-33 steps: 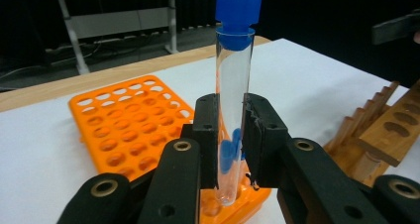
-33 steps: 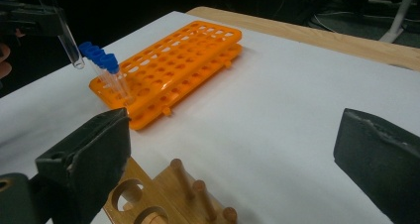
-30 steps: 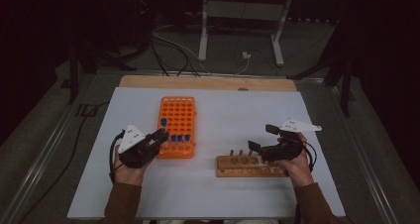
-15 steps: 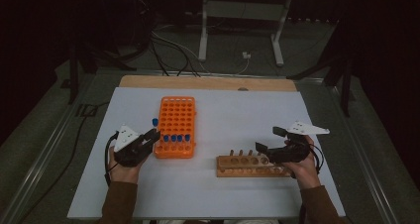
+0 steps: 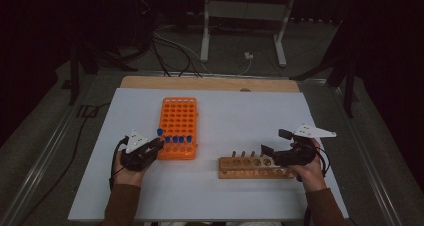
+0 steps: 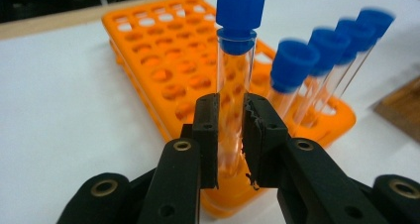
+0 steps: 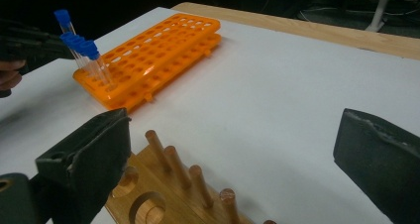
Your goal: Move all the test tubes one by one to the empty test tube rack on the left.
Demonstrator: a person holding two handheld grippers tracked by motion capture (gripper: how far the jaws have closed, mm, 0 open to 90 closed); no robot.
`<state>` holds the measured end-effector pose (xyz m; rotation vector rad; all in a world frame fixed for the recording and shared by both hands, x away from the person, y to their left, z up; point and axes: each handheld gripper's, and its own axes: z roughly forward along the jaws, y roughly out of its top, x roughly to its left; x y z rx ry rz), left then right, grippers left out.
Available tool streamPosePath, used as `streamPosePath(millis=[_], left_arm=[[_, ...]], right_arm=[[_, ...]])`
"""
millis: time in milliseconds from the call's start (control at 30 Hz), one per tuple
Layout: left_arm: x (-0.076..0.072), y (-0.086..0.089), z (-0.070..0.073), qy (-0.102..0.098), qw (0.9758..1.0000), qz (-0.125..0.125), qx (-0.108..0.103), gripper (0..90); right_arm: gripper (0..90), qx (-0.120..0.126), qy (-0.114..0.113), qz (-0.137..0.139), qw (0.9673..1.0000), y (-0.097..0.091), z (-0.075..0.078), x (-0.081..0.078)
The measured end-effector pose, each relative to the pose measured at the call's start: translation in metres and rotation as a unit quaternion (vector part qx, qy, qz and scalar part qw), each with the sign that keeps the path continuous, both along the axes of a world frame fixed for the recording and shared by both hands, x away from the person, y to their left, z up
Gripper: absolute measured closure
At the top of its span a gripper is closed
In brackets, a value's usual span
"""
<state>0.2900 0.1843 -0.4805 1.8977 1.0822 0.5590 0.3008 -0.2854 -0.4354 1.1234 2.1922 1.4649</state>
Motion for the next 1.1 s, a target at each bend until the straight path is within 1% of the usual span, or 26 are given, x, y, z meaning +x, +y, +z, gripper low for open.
streamPosePath(millis=[233,267,367,467,500,567,800,867,933,1033,1100], left_arm=[[-0.002,-0.002,0.000,0.004,0.9999,0.005,0.008,78.0],[-0.002,-0.003,-0.001,0.011,0.9997,0.005,0.019,78.1],[-0.002,-0.004,-0.003,0.014,0.9996,0.004,0.023,78.0],[-0.002,-0.006,-0.007,0.025,0.9990,0.004,0.037,78.0],[-0.002,-0.005,-0.008,0.026,0.9990,0.004,0.037,78.0],[-0.001,-0.004,-0.008,0.030,0.9991,0.004,0.031,78.0],[-0.002,-0.003,-0.008,0.032,0.9992,0.004,0.026,77.9],[-0.002,-0.002,-0.008,0.033,0.9992,0.003,0.021,77.6],[-0.002,-0.002,-0.009,0.036,0.9993,0.003,0.013,76.7],[-0.002,0.002,-0.009,0.041,0.9992,0.000,-0.007,75.3],[-0.003,0.004,-0.009,0.041,0.9991,-0.001,-0.014,72.7]], right_arm=[[1.5,-0.001,0.001,-0.001,1.0000,-0.003,-0.002,-0.001],[1.5,-0.001,0.002,-0.001,1.0000,-0.003,-0.002,-0.001],[1.5,-0.001,0.002,0.000,1.0000,-0.003,-0.002,-0.001],[1.5,-0.001,0.002,0.000,1.0000,-0.003,-0.003,-0.002],[1.5,-0.002,0.002,0.000,1.0000,-0.003,-0.003,-0.002],[1.5,-0.002,0.003,-0.001,1.0000,-0.004,-0.003,-0.002],[1.5,-0.005,0.002,-0.001,1.0000,-0.007,-0.005,-0.004],[1.5,-0.014,-0.003,-0.006,0.9999,-0.007,-0.006,-0.006],[1.5,-0.021,-0.008,-0.006,0.9997,-0.007,-0.007,-0.007],[1.6,-0.028,-0.014,-0.011,0.9995,-0.006,-0.009,-0.009],[1.6,-0.030,-0.020,-0.011,0.9993,-0.006,-0.009,-0.011]])
